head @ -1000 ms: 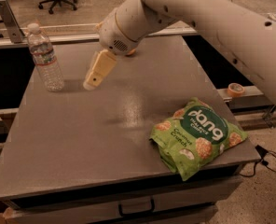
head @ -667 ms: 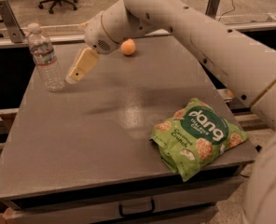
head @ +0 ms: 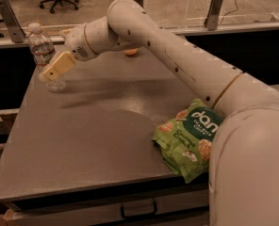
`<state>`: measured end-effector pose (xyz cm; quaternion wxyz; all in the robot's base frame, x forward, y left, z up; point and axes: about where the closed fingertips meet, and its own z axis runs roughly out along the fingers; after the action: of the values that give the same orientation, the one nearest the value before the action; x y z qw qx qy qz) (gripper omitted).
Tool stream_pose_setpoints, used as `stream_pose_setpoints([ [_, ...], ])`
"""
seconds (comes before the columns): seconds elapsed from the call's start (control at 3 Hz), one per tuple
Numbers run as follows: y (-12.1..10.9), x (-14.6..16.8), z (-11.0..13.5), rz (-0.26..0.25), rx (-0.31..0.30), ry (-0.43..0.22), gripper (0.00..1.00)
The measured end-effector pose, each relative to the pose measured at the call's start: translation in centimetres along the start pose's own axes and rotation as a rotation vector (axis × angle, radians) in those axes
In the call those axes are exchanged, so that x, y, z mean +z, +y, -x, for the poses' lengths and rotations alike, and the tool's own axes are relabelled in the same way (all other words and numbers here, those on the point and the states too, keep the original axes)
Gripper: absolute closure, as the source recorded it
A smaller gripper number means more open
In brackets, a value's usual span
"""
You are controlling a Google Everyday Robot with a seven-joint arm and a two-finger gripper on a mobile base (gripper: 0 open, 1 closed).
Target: Move water bottle near orange
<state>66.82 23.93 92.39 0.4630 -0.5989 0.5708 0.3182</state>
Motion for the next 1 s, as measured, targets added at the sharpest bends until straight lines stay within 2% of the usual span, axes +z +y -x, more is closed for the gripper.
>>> stream_pose_setpoints([
  [0.33, 0.8, 2.3, 0.2, 0.036, 0.067, -0.047, 0.18],
  [0.67, 1.2, 3.0, -0.1, 0.045, 0.122, -0.072, 0.41],
  [1.0, 0.9, 0.8, -0.4, -0.006, 0.149, -0.097, 0.65],
])
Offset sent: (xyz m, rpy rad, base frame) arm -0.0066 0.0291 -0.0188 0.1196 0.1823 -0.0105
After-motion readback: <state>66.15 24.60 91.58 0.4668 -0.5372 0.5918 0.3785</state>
